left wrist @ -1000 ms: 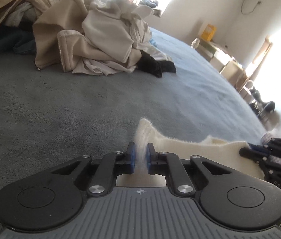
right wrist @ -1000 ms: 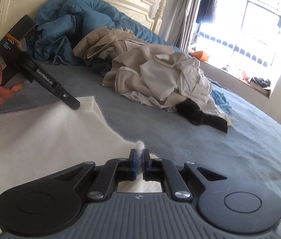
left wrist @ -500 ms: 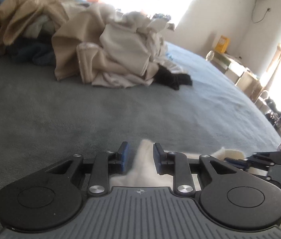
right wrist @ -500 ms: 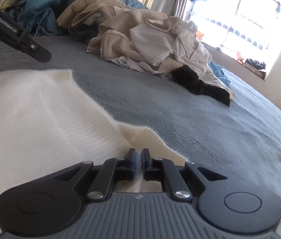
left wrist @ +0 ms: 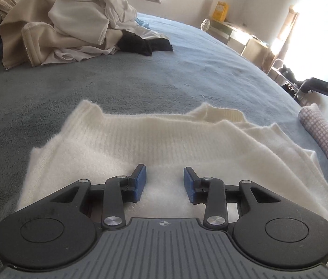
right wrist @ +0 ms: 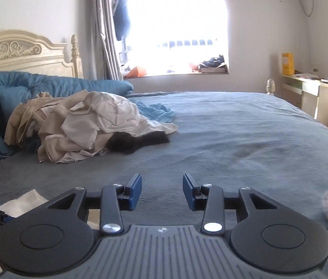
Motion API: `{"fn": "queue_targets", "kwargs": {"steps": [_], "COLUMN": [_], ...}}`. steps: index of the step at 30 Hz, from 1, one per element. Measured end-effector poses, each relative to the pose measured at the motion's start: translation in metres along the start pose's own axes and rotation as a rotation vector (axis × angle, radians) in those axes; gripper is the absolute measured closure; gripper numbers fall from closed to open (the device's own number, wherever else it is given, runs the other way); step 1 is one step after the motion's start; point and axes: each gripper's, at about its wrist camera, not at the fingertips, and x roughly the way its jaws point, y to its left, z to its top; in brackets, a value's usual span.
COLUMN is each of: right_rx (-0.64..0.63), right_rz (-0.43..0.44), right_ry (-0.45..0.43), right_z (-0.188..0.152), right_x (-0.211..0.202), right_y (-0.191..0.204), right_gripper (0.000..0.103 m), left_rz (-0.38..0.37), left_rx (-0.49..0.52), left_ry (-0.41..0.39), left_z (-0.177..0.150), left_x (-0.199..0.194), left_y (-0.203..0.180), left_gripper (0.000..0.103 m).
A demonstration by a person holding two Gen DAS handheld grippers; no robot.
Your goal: Fold clothes
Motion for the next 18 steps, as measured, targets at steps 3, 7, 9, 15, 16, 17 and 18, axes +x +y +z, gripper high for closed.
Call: {"fn": "queue_targets", "kwargs": {"steps": [3,7,9,15,16,17,18], "right_rx": [-0.072,-0.299,-0.387,-0.341,-0.346,-0.351,-0.356], "right_rz": [0.003,0.016,0.005,-0.027,-0.045,-0.062,-0.079], "right_ry": [0.082,0.19,0.243,0.253,0.209,0.165,0.121], "right_z": [-0.021,-0.057,-0.073,-0.081,-0.078,-0.076,-0.073], "right_x": [-0.011,0.007,0.026,0.044,0.033,0.022,0.01], "right_y": [0.001,0.04,0.061,0.057,0.057,0.056,0.055], "right_gripper": [0.061,0.058,0.047,0.094,0.094,0.094,0.094], "left_rz": [0.021,0.049,0.051,0.056,0.058,0.06,0.062], "left_rx": [0.034,0.07,0.073,0.084,0.084,0.083,0.082], "left_ry": [-0.019,-0.025,-0.026,-0.041,-0.04,-0.037,-0.035], "left_z": [-0.005,-0.008,-0.008,-0.011,-0.01,-0.009,-0.007], "left_x": [0.0,0.0,0.001,0.0,0.0,0.0,0.0], "left_y": [-0.006,-0.014,-0.014,-0.015,-0.015,-0.016,-0.017], "left_gripper": [0.066,0.065,0.065,0.065,0.065,0.065,0.065]}}
